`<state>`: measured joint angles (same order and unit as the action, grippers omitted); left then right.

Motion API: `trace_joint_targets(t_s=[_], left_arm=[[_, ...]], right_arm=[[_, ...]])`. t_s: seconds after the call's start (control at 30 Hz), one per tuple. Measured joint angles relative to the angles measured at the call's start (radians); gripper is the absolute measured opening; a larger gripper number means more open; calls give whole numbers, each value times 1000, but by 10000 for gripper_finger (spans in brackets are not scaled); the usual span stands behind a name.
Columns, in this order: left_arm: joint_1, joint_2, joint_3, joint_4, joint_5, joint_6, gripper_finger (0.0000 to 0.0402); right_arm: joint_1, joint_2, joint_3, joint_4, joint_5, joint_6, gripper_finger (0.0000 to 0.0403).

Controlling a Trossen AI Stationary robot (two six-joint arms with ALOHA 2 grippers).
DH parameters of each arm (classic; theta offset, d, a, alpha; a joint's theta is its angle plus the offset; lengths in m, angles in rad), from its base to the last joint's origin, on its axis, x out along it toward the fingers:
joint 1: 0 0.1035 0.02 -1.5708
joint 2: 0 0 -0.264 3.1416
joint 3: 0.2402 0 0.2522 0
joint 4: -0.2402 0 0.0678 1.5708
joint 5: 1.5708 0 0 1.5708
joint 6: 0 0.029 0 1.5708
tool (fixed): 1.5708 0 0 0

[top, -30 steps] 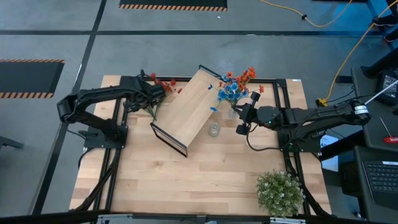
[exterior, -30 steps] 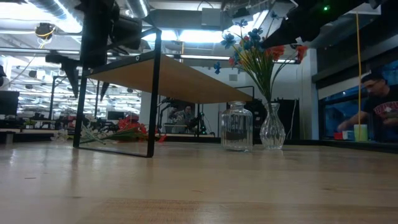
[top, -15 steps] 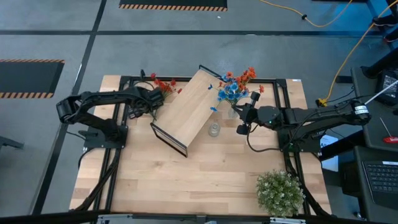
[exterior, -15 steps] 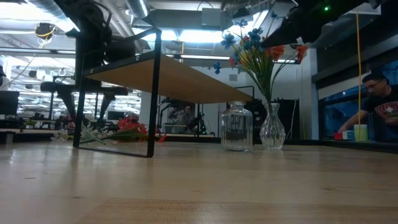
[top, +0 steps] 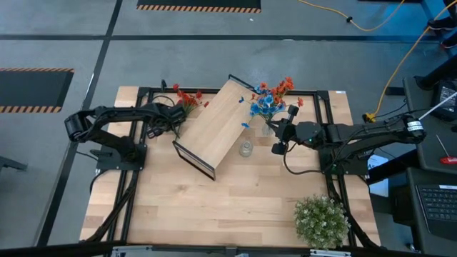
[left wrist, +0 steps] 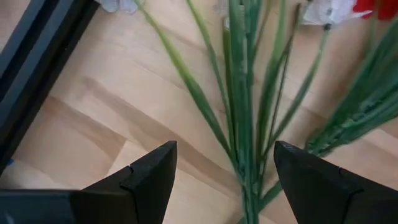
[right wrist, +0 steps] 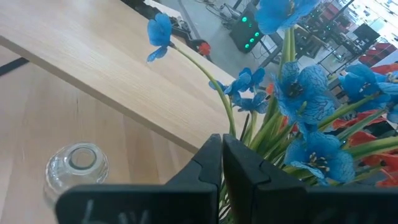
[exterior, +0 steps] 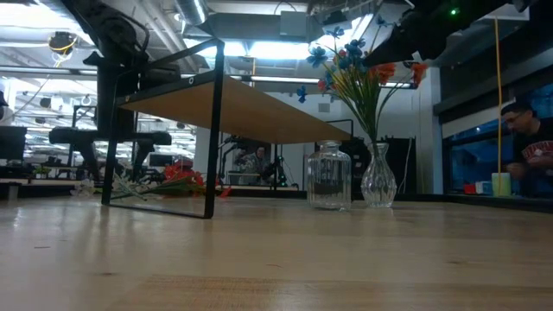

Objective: Pick and place flowers into a vace then onto a shelf
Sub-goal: Put the white flowers into the left transparent vase

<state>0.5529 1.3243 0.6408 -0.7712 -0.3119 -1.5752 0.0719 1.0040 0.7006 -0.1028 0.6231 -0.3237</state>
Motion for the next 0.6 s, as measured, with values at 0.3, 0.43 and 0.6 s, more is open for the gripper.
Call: trace_joint_targets(t_s=[0.3,0.43,0.6], left_arm=[[0,0,-50,107,-6,-12,260],[0,0,-50,111,-19,-12,260],[0,5,-50,102,-18,-19,260]], right_arm=[[0,0,0,0,0,-3,19],[0,0,0,0,0,-3,19],[0,0,0,0,0,-3,19]])
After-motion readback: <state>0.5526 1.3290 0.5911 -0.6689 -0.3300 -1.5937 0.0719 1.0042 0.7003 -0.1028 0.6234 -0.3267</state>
